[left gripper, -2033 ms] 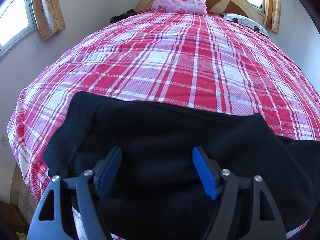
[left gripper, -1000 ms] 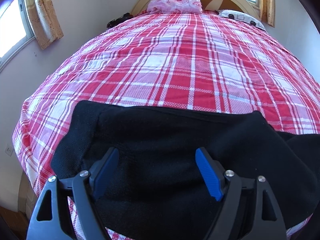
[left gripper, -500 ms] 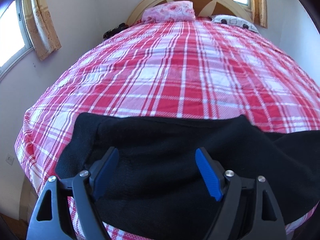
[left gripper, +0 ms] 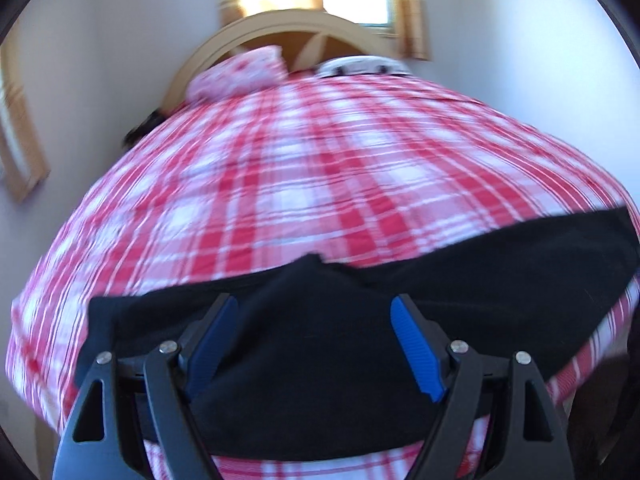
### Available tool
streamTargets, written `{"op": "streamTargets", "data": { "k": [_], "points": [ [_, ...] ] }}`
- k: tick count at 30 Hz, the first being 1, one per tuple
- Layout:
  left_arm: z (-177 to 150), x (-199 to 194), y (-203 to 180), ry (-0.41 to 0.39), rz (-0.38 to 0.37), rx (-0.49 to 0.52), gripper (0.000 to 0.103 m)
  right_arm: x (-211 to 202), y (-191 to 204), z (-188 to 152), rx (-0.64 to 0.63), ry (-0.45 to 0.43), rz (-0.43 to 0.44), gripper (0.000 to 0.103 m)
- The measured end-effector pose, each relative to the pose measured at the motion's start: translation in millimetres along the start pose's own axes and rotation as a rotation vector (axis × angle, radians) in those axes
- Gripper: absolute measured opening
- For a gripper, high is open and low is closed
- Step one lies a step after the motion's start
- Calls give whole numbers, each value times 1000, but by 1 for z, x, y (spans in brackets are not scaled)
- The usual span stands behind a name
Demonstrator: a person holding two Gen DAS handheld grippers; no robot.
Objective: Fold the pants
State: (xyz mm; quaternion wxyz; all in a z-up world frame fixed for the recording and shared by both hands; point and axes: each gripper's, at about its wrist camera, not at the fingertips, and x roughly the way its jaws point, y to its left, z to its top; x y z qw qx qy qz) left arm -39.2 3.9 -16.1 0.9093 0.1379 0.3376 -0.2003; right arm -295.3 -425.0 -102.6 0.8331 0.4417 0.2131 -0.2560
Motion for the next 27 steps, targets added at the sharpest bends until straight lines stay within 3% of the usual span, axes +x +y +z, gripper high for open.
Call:
{"op": "streamTargets", "data": {
  "k": [7, 9, 10, 11, 15, 18, 22, 25, 27],
  "points": [
    [-5, 5, -37, 53, -92, 39, 82, 19, 21, -7, -43, 16, -50, 57],
    [-7, 5, -41, 67, -110, 33, 82, 22, 20, -4, -26, -22, -58, 43],
    [-8, 3, -43, 71, -123, 32, 82, 24, 18, -2, -19, -36, -72, 16],
    [-8, 1, -46, 71, -135, 35, 82, 26, 15, 1, -17, -37, -83, 5],
    [-7, -4, -55, 56, -135, 60, 82, 20, 13, 8, -51, -38, -68, 4],
    [-5, -5, -60, 54, -159, 68, 82, 1, 18, 9, -135, -67, -126, 3],
    [-6, -4, -73, 60, -182, 97, 82, 6, 2, 12, -133, -33, -212, 4],
    [-9, 0, -82, 74, -190, 117, 82, 3, -9, 15, -79, -26, -130, 4],
    [-11, 2, -84, 84, -196, 116, 82, -5, -1, 20, -121, -49, -164, 4]
  ]
}}
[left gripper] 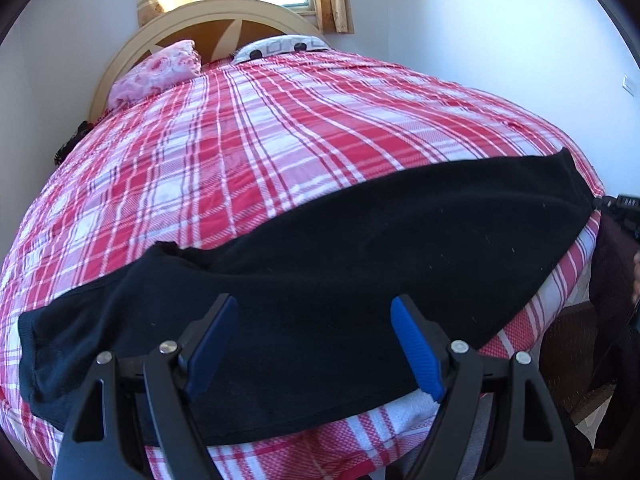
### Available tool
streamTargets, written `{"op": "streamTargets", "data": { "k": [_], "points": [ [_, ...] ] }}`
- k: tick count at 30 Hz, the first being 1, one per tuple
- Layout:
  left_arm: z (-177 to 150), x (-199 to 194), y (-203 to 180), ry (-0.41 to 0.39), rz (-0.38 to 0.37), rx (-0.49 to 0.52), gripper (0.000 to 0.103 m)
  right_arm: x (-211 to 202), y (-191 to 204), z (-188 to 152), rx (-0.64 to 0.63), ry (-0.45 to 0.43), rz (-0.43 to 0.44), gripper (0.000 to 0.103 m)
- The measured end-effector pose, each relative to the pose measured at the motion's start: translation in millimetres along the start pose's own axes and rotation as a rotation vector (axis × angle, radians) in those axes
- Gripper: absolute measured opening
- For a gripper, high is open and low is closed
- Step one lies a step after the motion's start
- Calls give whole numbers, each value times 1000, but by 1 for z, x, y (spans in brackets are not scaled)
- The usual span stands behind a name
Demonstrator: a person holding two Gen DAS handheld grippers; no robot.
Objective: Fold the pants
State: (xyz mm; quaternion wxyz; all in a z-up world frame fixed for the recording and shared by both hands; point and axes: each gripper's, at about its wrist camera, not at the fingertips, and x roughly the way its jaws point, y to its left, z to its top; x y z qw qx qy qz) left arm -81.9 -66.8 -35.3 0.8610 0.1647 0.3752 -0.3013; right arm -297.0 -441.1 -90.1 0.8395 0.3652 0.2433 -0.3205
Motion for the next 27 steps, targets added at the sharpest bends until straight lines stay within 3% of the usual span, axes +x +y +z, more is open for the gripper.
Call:
{"op": "streamTargets", "data": {
  "k": [4, 6, 7, 8, 11, 13, 16, 19, 21, 25, 27],
  "points": [
    [-1, 3, -3, 5, -13, -14, 82, -19, -3, 19, -11, -86, -29, 10],
    [-1, 5, -6, -1, -23, -16, 82, -14, -13, 30, -8, -65, -27, 32],
    [-2, 8, -9, 1, -20, -18, 82, -8, -17, 36, -3, -52, -16, 52],
    [-3, 10, -11, 11, -18, -19, 82, -2, -22, 40, 6, -39, -6, 60],
    [-12, 25, -27, 81, -38, 5, 82, 17, -33, 47, 35, -6, 8, 60],
    [-16, 23, -34, 45, -5, 36, 86, 28, -37, 45, 35, 18, -13, 60],
    [-16, 21, -34, 52, -3, 40, 86, 34, -40, 45, 48, 40, 14, 60],
    [-17, 19, -32, 90, -77, 13, 86, 38, -31, 44, -27, 80, -17, 60],
    [-19, 15, -34, 88, -77, 41, 86, 37, -22, 40, -86, 105, -38, 58],
    [-21, 10, -28, 87, -79, 32, 86, 33, -20, 36, -94, 99, -33, 15],
    [-16, 3, -17, 62, -68, 9, 86, 26, -17, 38, -62, 86, -16, 13]
  ]
}}
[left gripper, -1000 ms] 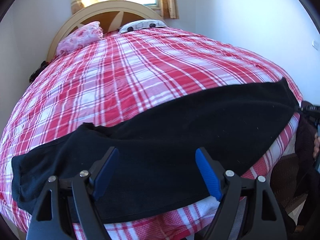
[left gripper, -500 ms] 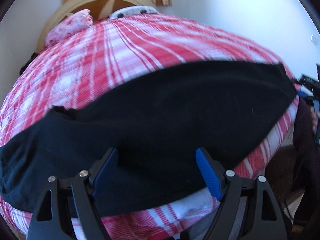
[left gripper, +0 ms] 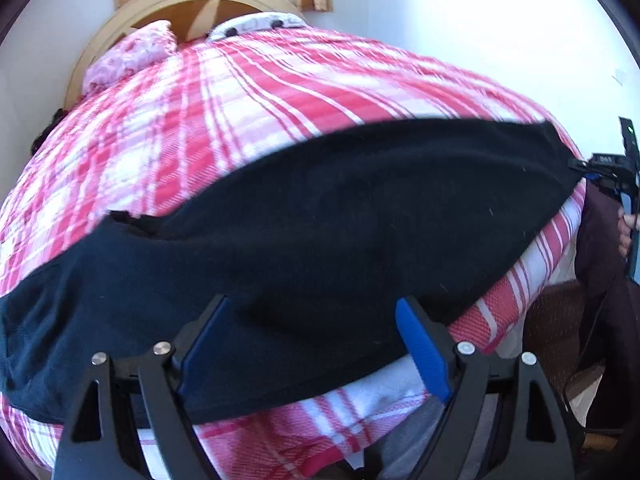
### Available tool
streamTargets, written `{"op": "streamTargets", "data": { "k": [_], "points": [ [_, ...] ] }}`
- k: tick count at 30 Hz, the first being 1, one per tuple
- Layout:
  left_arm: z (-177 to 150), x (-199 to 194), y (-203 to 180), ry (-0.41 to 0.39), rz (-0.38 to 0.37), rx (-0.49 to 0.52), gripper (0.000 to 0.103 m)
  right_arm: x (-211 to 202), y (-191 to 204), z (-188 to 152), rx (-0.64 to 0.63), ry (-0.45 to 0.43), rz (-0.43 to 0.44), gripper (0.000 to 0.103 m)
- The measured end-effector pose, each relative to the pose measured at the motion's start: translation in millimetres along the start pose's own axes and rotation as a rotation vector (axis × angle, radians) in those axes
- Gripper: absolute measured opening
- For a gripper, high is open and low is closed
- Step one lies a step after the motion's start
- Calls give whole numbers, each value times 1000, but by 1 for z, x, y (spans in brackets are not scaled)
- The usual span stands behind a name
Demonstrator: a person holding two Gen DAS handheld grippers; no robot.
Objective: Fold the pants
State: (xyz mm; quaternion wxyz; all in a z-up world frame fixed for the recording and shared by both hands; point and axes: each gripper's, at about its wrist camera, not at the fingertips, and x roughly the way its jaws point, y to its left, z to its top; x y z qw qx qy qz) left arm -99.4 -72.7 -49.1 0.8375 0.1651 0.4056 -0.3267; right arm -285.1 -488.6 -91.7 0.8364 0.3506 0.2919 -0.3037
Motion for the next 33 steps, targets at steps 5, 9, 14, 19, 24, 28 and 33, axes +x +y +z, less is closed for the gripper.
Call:
{"op": "streamTargets", "data": {
  "k": [5, 9, 14, 19, 24, 28, 33],
  "points": [
    [9, -24, 42, -101, 30, -90, 87, -45, 63, -7, -103, -80, 128, 13],
    [8, -29, 71, -120, 68, -172, 87, -71, 155, -30, -293, -69, 280, 13],
    [-3, -25, 90, -100, 72, -225, 87, -52, 257, -89, -483, 45, 439, 13],
    [-9, -23, 103, -99, 93, -240, 87, -22, 329, -164, -649, 136, 503, 13],
    [-12, -18, 113, -89, 98, -252, 87, -5, 353, -210, -727, 184, 544, 13],
    [-11, -14, 113, -80, 81, -253, 87, 2, 354, -225, -729, 258, 581, 14],
    [2, -17, 100, -108, 10, -221, 87, -30, 326, -183, -602, 156, 645, 14]
  ]
}}
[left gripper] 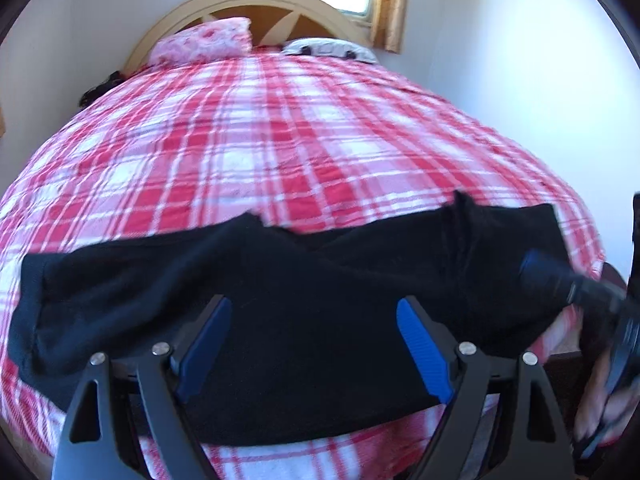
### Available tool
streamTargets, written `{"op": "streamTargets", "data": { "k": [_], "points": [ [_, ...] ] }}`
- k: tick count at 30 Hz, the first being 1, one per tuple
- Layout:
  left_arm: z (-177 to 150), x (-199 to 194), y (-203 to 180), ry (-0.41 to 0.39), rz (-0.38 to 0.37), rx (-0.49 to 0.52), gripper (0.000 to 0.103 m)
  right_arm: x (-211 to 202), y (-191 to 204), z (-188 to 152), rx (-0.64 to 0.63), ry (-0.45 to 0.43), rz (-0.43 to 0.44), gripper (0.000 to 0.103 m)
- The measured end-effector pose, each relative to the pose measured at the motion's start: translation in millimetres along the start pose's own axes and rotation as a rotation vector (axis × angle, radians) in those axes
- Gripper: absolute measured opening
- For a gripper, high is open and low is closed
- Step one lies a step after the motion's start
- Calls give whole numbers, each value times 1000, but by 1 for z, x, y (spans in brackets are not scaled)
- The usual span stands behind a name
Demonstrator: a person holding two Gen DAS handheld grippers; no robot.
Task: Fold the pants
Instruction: 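Grasp the folded pants' middle with the left gripper while the right gripper grasps the edge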
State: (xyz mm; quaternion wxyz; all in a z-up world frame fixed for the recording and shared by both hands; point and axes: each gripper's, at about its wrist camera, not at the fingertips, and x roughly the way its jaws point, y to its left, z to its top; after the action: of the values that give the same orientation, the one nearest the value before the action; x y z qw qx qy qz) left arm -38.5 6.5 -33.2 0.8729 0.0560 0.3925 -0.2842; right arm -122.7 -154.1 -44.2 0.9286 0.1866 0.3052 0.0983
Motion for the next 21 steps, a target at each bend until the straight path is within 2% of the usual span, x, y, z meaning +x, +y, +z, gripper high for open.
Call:
{"op": "streamTargets", "data": {
  "k": [2, 5, 7, 10, 12, 14, 16, 17, 18, 20, 21],
  "points": [
    [8, 4, -10, 1, -61, -7, 87, -30, -23, 13, 48, -83, -50, 14],
    [20, 18, -35, 11, -201, -2, 87, -60, -65, 26, 136, -160, -203, 15],
    [24, 33, -49, 33, -209, 10, 87, -75, -93, 26, 217, -177, -287, 15],
    [28, 62, -67, 97, -252, -19, 86, -89, -116, 17, 300, -194, -306, 15],
    [28, 69, -74, 111, -260, -41, 85, -93, -121, 9, 317, -200, -320, 15],
    [27, 69, -81, 106, -252, -34, 74, -96, -124, 2, 323, -201, -328, 15],
    [26, 67, -88, 107, -258, -6, 47, -97, -128, -2, 324, -204, -337, 15],
    [26, 64, -88, 106, -265, -13, 40, -97, -131, -5, 328, -205, -343, 15],
    [26, 62, -86, 110, -277, -26, 27, -97, -134, -5, 336, -207, -344, 15],
    [28, 57, -78, 112, -291, -91, 15, -96, -138, -2, 343, -216, -327, 15],
    [28, 54, -73, 118, -323, -134, 14, -96, -137, 1, 330, -223, -328, 15]
  ]
}}
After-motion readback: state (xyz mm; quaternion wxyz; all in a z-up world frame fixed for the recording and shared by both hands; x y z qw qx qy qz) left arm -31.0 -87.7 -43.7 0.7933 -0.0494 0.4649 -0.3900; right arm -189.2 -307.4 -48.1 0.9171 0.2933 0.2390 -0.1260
